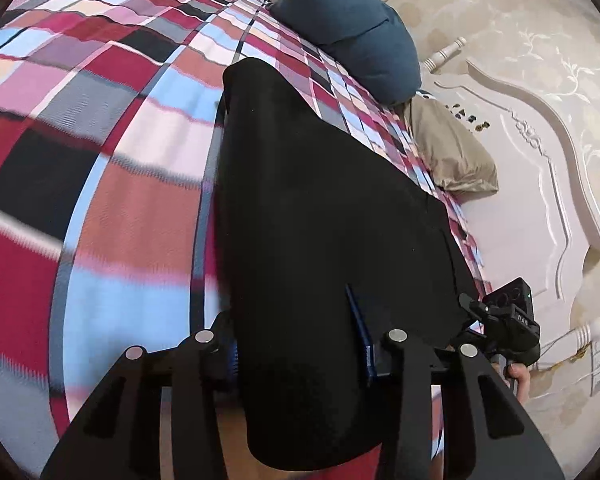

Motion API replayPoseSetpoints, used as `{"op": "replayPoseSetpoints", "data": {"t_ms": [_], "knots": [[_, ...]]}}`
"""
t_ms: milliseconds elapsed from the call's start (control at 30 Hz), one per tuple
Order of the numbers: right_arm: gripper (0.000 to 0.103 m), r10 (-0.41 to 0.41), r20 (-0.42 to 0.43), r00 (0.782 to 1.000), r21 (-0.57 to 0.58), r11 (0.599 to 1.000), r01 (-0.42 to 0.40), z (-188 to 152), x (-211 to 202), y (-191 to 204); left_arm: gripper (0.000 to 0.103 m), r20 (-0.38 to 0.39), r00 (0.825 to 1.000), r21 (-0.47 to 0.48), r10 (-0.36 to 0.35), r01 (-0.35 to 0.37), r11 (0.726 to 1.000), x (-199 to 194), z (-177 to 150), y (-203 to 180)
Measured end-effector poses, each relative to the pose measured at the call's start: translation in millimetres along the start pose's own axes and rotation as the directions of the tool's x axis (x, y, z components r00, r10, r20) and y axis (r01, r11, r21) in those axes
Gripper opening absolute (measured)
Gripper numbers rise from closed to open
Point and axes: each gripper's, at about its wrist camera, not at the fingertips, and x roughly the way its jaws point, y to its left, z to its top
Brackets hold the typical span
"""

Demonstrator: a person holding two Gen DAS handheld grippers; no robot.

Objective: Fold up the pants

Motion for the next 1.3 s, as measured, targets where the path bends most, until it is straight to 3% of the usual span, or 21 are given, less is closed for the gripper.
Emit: {"op": "replayPoseSetpoints", "data": {"t_ms": [367,567,1300], "knots": [[0.031,0.002,-0.016,1.0,0.006,1.0,-0.002,-35.9,-12.1,-2.6,0.043,0.022,0.999,0.005,0.027,-0.028,1.0,-24.6,-44.3,-6.0],[0.031,0.005,-0.016,1.0,0.011,1.0,-0.005,-50.1,-19.4,-6.6,0.043,0.024,0.999,0.008,0.023,-0.023,1.0,-27.2,-50.0,-2.9],[0.032,0.018,-0.011,1.0,0.027,0.999,-0.018,-50.5,-13.0,-7.9,0.045,0.027,1.0,0.006,0.006,-0.006,1.0,-23.8,-51.2,-1.8]]}}
